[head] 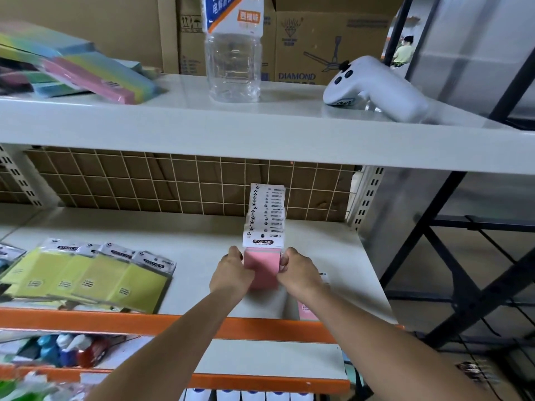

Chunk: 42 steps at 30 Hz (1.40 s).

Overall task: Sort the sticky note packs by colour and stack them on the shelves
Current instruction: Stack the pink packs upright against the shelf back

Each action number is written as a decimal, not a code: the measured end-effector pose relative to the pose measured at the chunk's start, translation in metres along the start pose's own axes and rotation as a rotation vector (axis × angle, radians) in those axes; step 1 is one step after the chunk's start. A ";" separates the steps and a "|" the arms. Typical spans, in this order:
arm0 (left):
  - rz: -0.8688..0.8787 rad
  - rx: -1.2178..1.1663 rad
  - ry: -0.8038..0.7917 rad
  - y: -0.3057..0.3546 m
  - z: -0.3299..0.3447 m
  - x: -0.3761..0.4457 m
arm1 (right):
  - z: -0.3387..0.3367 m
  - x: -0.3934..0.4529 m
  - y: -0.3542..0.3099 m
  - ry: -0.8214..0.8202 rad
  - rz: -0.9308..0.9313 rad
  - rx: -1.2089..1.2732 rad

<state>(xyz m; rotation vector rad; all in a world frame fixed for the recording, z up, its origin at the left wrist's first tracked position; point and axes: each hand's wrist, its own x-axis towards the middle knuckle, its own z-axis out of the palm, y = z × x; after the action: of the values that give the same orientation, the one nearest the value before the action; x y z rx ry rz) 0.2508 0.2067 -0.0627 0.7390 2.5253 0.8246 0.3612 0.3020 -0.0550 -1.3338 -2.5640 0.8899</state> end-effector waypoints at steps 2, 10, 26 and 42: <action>0.001 0.055 -0.024 -0.002 0.000 0.002 | 0.001 0.001 0.001 -0.024 0.031 -0.006; 0.043 0.281 -0.138 -0.005 0.009 0.005 | 0.007 0.003 -0.002 -0.054 0.012 -0.096; 0.081 0.196 0.114 0.017 -0.004 -0.016 | -0.031 0.001 0.020 -0.023 0.067 -0.127; 0.006 0.135 -0.299 0.058 0.049 -0.050 | -0.067 -0.032 0.066 -0.288 0.386 -0.130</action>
<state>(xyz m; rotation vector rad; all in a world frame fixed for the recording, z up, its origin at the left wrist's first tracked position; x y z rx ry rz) 0.3357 0.2387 -0.0536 0.8442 2.3257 0.5048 0.4516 0.3361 -0.0312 -1.9137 -2.6540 1.0583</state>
